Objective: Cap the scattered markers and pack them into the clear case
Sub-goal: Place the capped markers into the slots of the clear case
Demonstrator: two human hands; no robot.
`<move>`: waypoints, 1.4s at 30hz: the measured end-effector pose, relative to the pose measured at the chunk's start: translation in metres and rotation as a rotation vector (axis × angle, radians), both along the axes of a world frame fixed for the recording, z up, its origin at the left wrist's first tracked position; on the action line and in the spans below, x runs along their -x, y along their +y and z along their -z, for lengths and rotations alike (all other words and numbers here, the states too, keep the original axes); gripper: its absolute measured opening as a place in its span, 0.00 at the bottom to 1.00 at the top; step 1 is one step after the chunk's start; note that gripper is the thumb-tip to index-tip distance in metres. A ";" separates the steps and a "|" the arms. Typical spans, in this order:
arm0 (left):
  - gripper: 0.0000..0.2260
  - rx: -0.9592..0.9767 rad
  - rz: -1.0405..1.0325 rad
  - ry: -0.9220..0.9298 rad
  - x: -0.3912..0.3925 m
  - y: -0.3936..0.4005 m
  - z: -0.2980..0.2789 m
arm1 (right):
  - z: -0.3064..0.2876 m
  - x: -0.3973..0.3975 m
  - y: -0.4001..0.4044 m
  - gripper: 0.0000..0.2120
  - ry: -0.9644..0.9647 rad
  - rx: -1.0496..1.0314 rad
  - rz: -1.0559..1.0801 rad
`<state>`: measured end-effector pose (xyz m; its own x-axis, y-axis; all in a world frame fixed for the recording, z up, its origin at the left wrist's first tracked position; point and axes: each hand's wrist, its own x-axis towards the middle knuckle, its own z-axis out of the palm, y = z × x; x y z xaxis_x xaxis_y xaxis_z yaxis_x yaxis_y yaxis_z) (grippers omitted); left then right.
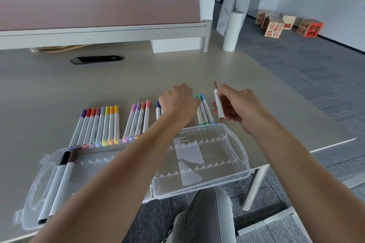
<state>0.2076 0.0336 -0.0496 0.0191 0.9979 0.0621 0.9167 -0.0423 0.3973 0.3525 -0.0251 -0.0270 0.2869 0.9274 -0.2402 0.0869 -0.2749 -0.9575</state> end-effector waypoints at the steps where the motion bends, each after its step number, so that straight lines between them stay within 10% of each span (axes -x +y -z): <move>1: 0.16 -0.003 -0.007 -0.037 0.003 -0.003 -0.002 | -0.001 0.001 -0.001 0.11 0.028 0.011 -0.005; 18: 0.07 0.268 -0.161 -1.202 0.185 -0.149 -0.015 | 0.014 0.131 -0.062 0.07 0.052 0.016 -0.341; 42: 0.05 0.033 -0.275 -1.321 0.303 -0.224 0.007 | 0.035 0.282 -0.089 0.10 -0.766 -0.086 -0.461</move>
<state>-0.0959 -0.1901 -0.0561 -0.2350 0.9611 -0.1450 -0.1719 0.1057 0.9794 0.0709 -0.1139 -0.0616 -0.0651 0.9960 -0.0605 0.7941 0.0150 -0.6076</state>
